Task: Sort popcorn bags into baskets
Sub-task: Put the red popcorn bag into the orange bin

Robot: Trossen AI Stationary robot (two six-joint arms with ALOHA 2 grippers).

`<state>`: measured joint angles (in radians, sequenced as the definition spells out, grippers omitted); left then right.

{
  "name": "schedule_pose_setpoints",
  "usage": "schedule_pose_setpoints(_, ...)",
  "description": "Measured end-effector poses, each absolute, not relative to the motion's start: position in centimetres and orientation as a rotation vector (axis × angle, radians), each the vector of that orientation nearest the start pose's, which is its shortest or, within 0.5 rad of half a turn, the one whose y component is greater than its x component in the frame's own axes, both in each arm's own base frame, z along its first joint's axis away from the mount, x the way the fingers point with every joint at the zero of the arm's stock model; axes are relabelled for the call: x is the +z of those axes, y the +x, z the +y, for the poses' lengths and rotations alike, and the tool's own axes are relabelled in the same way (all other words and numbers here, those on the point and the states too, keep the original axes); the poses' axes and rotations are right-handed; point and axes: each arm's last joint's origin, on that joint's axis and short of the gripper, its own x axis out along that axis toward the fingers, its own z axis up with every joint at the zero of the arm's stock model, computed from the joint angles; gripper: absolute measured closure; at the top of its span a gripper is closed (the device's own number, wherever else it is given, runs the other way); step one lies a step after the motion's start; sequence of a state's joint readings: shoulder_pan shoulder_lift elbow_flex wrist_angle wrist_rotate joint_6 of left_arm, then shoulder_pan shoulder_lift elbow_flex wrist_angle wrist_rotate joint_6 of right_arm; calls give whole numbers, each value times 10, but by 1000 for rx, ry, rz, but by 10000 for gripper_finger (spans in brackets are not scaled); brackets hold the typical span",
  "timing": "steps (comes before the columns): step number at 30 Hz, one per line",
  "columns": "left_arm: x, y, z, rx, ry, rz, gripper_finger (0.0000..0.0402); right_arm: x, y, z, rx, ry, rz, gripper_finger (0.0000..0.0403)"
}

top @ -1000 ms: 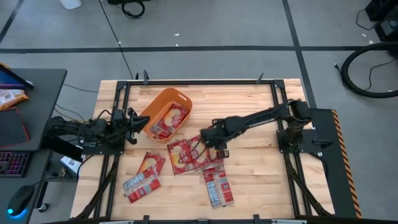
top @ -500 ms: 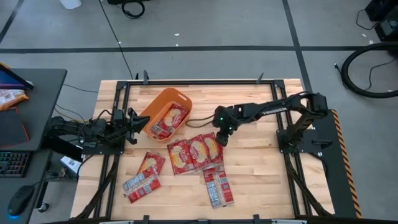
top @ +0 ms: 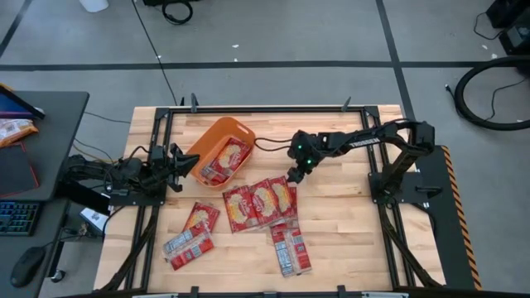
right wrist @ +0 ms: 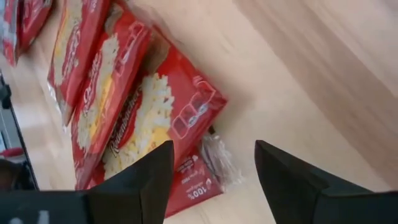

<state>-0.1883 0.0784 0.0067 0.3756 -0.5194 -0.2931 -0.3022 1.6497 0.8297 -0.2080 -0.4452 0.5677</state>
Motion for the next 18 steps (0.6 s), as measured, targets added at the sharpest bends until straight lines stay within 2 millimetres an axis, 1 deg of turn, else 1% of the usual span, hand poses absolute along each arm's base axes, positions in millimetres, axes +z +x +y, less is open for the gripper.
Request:
schedule_pose_setpoints(7,194,95,-3,285,-394,-334,353,149,294,-70,-143,898,973,180)
schedule_pose_setpoints(18,194,95,-3,285,-394,-334,353,149,296,-68,-183,872,955,181)
